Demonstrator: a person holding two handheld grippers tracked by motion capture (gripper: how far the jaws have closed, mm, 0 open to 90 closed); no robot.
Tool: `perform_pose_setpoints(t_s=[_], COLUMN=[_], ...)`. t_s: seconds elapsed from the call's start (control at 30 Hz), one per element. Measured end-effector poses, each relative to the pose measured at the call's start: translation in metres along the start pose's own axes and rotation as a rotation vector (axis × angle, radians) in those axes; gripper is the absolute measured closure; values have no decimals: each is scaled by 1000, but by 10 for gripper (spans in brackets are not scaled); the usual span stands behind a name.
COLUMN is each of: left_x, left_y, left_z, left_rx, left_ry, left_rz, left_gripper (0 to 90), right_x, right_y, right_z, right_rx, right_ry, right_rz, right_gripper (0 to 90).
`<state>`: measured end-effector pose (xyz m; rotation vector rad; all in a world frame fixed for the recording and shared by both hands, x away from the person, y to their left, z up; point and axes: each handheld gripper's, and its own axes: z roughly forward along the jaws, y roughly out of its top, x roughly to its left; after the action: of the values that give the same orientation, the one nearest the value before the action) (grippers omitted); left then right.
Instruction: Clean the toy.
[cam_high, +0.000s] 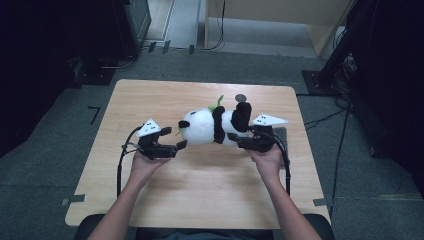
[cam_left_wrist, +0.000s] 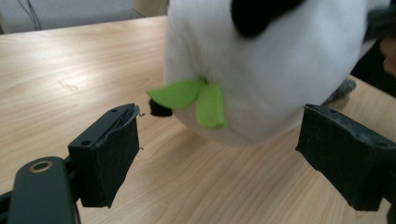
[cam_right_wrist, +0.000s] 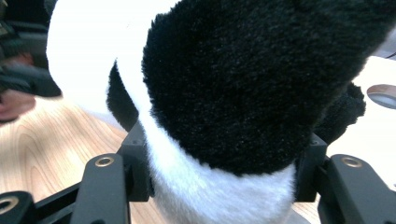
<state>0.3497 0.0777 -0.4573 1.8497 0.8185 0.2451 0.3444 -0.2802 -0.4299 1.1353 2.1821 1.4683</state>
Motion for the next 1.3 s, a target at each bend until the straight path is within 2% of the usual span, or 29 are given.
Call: perform_pose_setpoints(t_s=[0.1,0.17,0.23,0.3,0.4,0.43,0.5,0.6,0.67,0.77,0.83,0.87,0.93,1.03,1.1,1.2,1.23,1.27,1.3], left_x=[-7,-11,-16,-19,-20,-20,-20,-16,-13,-8,-3,-1,1,1,1,1,2,4,4], left_y=[-3,-3,-3,-3,-4,-3,-1,2,6,10,13,15,17,19,20,19,19,18,18], left_z=[6,9,13,14,11,10,10,7,4,-3,-10,-13,-17,-21,-20,-16,-13,-12,-11], left_rx=[0,-4,7,28,19,15,13,0,-7,-4,-16,-23,-40,-57,-51,-16,7,14,18], left_ry=[-17,-34,-12,31,32,29,16,-11,-20,-6,-1,-6,-24,-49,-82,-168,-196,-203,-210], left_rz=[36,53,69,84,89,89,71,17,-12,-11,-29,-35,-54,-74,-87,-112,-128,-145,-154], left_gripper=[107,88,38,29,259,298,397,474,480,483,485,485,483,476,473,471,465,461,460], right_x=[5,10,15,22,27,27,27,25,20,16,16,14,9,8,11,20,23,25,25], right_y=[1,2,2,2,1,1,-1,-1,-2,-4,-9,-12,-15,-17,-18,-18,-18,-17,-17], right_z=[-4,-2,1,5,7,7,7,7,4,-1,-7,-10,-13,-9,-2,7,8,8,8], right_rx=[-6,-2,6,7,15,12,-22,-41,-55,-58,-54,-49,-47,-43,-23,-13,-17,-15,-15], right_ry=[3,37,79,93,69,65,37,31,51,71,52,43,47,74,84,96,81,44,41], right_rz=[4,10,20,12,-16,-16,-50,-71,-74,-87,-124,-137,-133,-150,-193,-253,-271,-284,-275], right_gripper=[400,397,397,397,370,339,254,188,170,172,180,180,179,170,153,146,145,164,191])
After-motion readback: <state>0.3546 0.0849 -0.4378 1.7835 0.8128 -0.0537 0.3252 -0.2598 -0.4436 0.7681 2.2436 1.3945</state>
